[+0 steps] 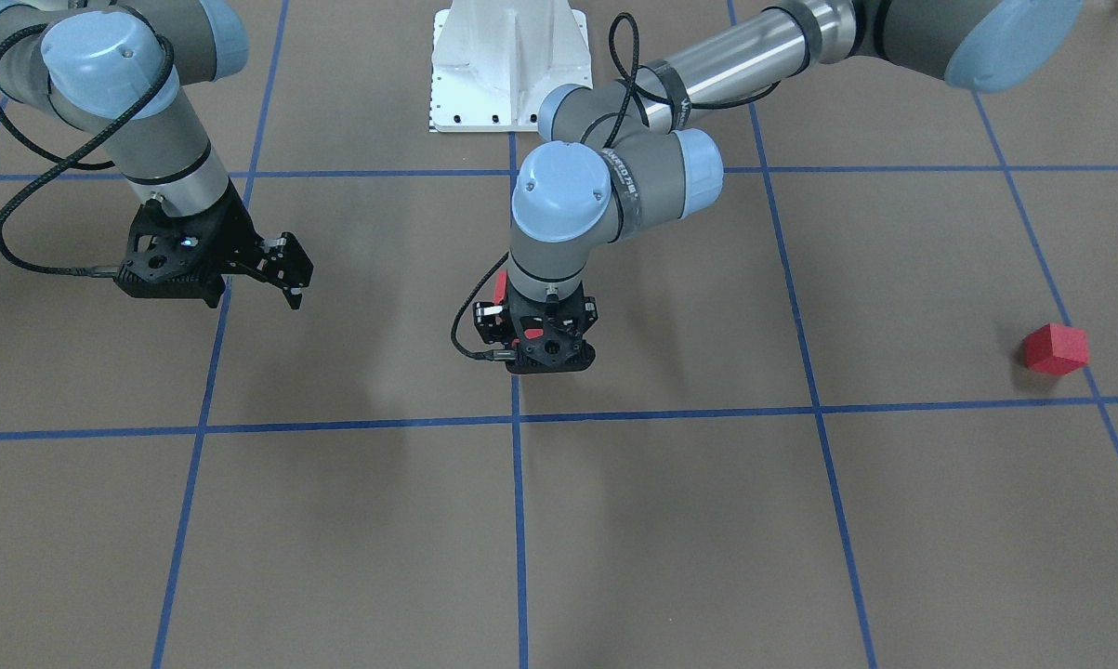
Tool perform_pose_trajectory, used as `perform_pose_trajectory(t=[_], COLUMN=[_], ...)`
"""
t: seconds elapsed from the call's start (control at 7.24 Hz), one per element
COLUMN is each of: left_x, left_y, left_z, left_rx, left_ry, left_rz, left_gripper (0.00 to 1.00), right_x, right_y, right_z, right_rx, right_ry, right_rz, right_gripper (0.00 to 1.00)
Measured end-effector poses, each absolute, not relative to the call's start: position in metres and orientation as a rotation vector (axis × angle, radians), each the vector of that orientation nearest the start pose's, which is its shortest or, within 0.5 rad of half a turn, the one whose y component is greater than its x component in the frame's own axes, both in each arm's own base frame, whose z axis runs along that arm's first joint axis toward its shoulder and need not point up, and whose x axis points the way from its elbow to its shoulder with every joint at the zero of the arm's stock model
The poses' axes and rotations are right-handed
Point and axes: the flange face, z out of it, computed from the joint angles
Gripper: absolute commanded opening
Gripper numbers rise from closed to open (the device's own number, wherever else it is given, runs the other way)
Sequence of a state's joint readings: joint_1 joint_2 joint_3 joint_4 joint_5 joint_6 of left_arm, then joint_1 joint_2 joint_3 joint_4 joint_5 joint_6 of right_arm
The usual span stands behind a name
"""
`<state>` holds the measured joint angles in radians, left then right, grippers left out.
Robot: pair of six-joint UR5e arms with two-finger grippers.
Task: Form red blocks into L shape at center
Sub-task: 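Grasp the middle red cube with the left gripper and lift it, then place the red cube against the center cube, nearer the robot, with the left gripper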
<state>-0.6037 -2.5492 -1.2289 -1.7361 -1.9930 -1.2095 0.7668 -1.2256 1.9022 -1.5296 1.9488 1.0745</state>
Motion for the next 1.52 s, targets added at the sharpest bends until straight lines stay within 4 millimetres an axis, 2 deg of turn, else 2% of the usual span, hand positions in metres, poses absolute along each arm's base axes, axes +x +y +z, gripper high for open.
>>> perform_pose_trajectory(t=[0.28,0.55,0.83,1.52], left_x=[0.629,0.641,0.643,0.649], left_y=[-0.517,-0.507,-0.504,-0.498], left_z=[0.156,0.147,0.138,0.138], left_rx=[0.023,0.031,0.044,0.071], left_ry=[0.859,0.823,0.785,0.761], left_rz=[-0.038,-0.02,0.028,0.081], left_gripper=[0.0,0.0,0.0,0.0], right_x=[-0.358,-0.359,-0.359,-0.359], right_y=[-0.478,-0.478,-0.478,-0.478], right_z=[0.326,0.329,0.329,0.329], right_rx=[0.133,0.134,0.135,0.136], right_ry=[-0.794,-0.796,-0.797,-0.797], right_rz=[0.118,0.117,0.117,0.117], right_gripper=[1.0,1.0,1.0,1.0])
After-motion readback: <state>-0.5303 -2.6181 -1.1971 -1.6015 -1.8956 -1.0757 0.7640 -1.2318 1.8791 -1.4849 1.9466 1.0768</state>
